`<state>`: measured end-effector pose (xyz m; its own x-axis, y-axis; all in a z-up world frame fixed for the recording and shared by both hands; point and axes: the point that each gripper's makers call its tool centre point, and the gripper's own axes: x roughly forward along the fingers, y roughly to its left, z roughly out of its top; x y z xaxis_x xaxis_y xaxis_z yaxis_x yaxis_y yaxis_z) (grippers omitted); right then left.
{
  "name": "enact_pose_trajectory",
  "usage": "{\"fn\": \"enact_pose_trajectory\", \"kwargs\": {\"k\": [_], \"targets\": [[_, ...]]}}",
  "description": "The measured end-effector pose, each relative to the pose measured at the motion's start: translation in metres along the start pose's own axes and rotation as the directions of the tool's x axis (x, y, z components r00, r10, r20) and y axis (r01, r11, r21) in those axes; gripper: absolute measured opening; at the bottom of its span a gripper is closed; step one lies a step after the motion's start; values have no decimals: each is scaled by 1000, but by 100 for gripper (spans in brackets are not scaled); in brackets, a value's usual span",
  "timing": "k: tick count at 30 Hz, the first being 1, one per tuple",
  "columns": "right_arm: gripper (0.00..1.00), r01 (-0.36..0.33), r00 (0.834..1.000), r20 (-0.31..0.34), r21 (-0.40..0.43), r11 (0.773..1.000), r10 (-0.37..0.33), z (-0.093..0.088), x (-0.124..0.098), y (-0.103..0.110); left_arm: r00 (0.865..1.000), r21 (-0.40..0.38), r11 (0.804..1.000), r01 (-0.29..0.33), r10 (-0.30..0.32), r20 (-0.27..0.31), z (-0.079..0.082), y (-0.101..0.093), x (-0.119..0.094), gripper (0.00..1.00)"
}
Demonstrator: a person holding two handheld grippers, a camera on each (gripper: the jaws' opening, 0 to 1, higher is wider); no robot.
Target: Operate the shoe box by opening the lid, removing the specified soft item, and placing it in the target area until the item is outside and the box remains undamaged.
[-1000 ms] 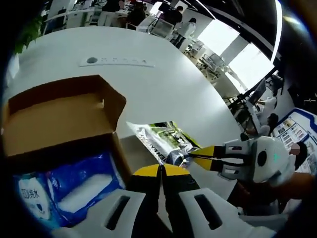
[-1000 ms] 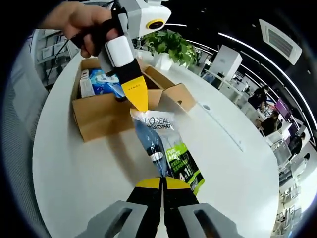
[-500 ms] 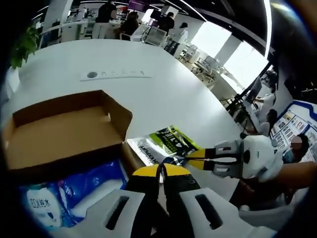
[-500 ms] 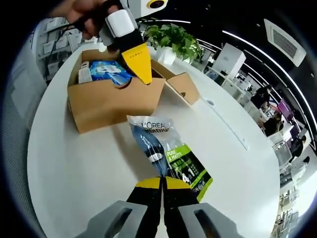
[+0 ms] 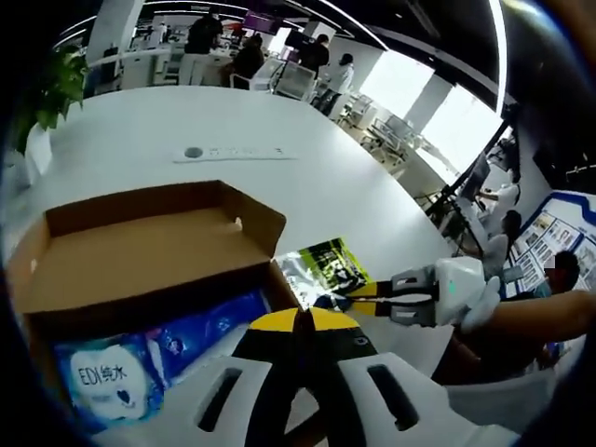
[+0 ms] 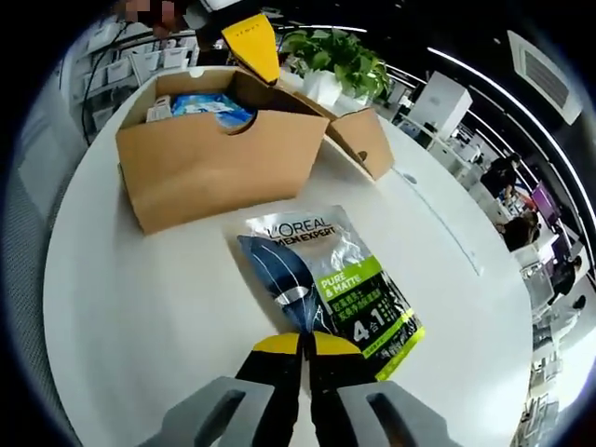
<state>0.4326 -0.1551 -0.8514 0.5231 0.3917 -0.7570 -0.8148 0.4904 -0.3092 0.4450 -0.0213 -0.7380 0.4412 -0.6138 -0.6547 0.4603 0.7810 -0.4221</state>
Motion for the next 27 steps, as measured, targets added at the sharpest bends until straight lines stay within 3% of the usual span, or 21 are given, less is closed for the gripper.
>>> {"fn": "enact_pose_trajectory", "kwargs": {"k": [16,27], "targets": [[5,-25,1000,-9,21,999,26,4,-12,8,989,18,989,-146,145,36,-9,70,-57,5],[14,-24,999,31,12,1000,24,33,-34,6,968,41,968,-247,245,63,-21,107,-101,9]]}}
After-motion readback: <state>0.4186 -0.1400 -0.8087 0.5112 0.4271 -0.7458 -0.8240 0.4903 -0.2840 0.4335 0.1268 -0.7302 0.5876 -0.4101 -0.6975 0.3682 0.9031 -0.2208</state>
